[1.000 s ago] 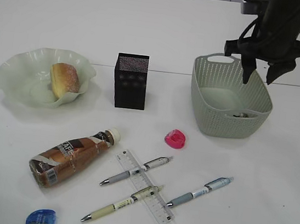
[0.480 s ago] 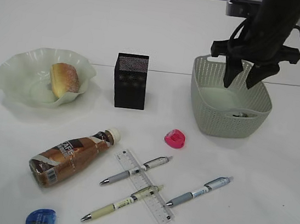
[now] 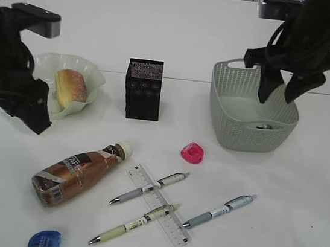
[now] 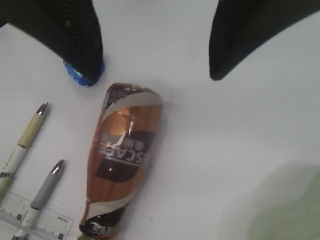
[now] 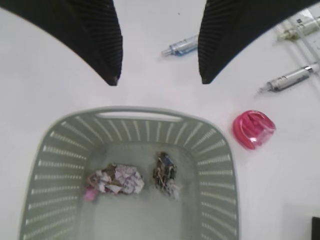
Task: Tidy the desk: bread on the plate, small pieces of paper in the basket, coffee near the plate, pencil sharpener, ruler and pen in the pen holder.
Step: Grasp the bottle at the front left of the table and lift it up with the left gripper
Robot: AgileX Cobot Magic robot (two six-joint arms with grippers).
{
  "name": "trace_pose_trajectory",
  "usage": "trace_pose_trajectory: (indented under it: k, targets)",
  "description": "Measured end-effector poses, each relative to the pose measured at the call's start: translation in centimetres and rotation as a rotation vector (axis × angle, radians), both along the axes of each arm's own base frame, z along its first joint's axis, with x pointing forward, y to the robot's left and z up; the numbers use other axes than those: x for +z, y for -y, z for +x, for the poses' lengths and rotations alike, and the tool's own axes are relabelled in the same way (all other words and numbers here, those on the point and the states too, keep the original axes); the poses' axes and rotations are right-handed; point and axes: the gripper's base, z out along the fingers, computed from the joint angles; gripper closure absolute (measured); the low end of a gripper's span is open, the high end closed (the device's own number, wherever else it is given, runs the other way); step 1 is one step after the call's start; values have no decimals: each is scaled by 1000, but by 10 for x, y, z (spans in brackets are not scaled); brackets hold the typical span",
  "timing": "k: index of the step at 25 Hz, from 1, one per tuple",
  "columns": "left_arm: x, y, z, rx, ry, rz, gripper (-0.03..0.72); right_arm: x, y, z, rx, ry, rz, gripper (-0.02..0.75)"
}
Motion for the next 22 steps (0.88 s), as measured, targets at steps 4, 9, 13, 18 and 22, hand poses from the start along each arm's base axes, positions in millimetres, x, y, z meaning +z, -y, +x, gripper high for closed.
trace_pose_trajectory:
  k: [4,9,13,18,22]
  targets:
    - [-15,21,3,-70,16,23,189,-6,9,-15,12,-29,-74,372]
    - [-22,32,19,-87,30,25,156,-3,17,-35,19,-40,-121,372]
    - [-29,38,33,-87,24,26,133,5,21,-54,18,-40,-108,372]
    - [-45,54,44,-123,-11,28,129,24,21,-74,10,-4,-51,370]
    - [-56,71,47,-162,-37,38,127,45,23,-87,7,52,-24,371]
